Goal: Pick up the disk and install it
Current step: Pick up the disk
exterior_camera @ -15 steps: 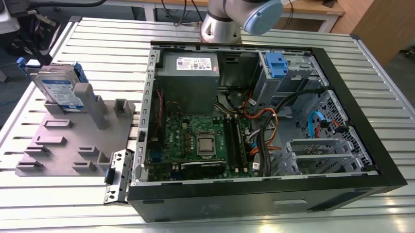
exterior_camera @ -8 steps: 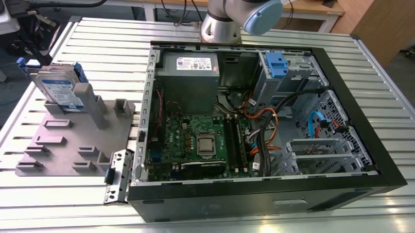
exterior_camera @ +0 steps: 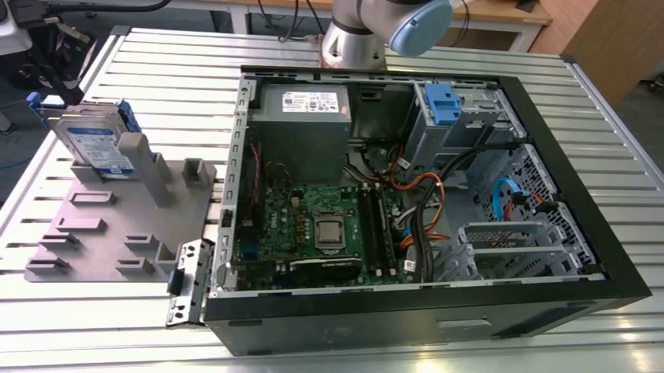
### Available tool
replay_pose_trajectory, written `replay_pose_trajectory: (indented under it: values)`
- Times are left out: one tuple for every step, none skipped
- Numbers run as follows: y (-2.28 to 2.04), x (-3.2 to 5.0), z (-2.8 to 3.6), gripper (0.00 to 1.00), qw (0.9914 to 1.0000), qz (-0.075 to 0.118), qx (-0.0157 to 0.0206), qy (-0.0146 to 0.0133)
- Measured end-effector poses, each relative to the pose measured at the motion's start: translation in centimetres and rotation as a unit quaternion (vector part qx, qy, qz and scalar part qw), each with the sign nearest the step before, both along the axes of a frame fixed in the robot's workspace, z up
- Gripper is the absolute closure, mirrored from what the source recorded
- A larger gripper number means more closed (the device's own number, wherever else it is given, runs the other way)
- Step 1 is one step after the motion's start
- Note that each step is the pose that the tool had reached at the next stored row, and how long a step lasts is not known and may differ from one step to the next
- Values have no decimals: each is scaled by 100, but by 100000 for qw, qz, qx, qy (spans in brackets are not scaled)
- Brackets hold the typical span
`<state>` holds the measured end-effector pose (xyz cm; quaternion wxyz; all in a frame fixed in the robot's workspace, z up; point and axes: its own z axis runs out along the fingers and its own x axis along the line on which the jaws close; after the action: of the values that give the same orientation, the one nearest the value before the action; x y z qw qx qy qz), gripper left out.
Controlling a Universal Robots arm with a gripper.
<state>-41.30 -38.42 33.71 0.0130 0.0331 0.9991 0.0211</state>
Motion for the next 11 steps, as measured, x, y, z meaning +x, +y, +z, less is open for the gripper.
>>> replay_pose_trajectory:
  values:
    - [0,0,0,89,99999,469,-1,-3]
    - [1,-1,0,89,99995,987,0,-1]
    - [0,-1,0,89,99988,1523,-2,-1]
    - [0,0,0,89,99978,2075,-1,-2]
    - [0,0,0,89,99965,2650,-2,-3]
    - [0,0,0,89,99945,3323,0,0]
    - [0,0,0,89,99921,3977,0,-4]
    - [0,0,0,89,99894,4594,-1,-1]
    - [0,0,0,89,99857,5353,-2,-1]
    - [0,0,0,89,99817,6044,-2,3]
    - [0,0,0,89,99770,6773,-2,0]
